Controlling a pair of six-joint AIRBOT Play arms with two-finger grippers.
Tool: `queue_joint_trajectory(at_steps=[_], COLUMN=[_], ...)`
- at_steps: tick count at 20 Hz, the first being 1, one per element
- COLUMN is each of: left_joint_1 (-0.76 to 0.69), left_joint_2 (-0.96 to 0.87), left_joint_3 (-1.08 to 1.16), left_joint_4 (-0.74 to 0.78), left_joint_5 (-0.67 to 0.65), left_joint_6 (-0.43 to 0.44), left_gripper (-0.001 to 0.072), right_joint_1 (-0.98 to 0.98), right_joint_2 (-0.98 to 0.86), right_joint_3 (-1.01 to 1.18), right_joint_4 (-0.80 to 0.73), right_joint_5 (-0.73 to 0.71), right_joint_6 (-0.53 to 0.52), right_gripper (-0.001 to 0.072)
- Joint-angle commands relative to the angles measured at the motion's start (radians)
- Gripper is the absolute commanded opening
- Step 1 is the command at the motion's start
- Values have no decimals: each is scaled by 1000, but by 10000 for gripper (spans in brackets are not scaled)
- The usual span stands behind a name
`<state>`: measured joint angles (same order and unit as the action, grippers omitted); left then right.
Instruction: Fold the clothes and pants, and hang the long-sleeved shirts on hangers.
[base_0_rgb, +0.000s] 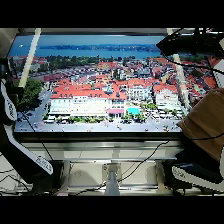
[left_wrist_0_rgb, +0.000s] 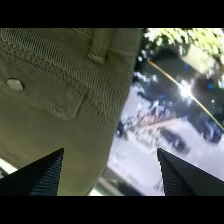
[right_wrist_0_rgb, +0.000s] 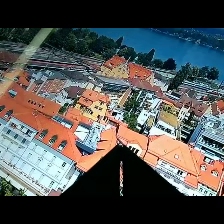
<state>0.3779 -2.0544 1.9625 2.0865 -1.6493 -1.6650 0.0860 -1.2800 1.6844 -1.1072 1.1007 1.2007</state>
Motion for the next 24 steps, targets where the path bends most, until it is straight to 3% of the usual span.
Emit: queue_joint_trajectory(at_steps=[1, 8, 9, 11, 13, 14, 19, 24], left_joint_1=[4, 11, 18, 30, 42, 45, 11, -135], left_joint_2=[-53, -77, -76, -76, -76, -76, -7, 249], left_joint_3=[-1, -58, -58, -58, -58, -58, -58, -58], left_joint_4=[32, 183, 189, 195, 195, 196, 238, 245], left_joint_5=[40, 72, 76, 75, 67, 60, 76, 291], left_joint_6=[-82, -84, -83, -83, -82, -82, -14, -15], left_gripper=[648, 645, 568, 266, 71, 24, 24, 23], right_joint_1=[1, 1, 1, 1, 1, 1, 1, 1], right_joint_2=[-1, -1, -1, -1, -1, -1, -1, -1], right_joint_3=[1, 1, 1, 1, 1, 1, 1, 1], right_joint_4=[0, 0, 0, 0, 0, 0, 0, 1], right_joint_5=[0, 0, 0, 0, 0, 0, 0, -22], right_joint_6=[0, 0, 0, 0, 0, 0, 0, 0], right_gripper=[36, 36, 36, 36, 36, 36, 36, 36])
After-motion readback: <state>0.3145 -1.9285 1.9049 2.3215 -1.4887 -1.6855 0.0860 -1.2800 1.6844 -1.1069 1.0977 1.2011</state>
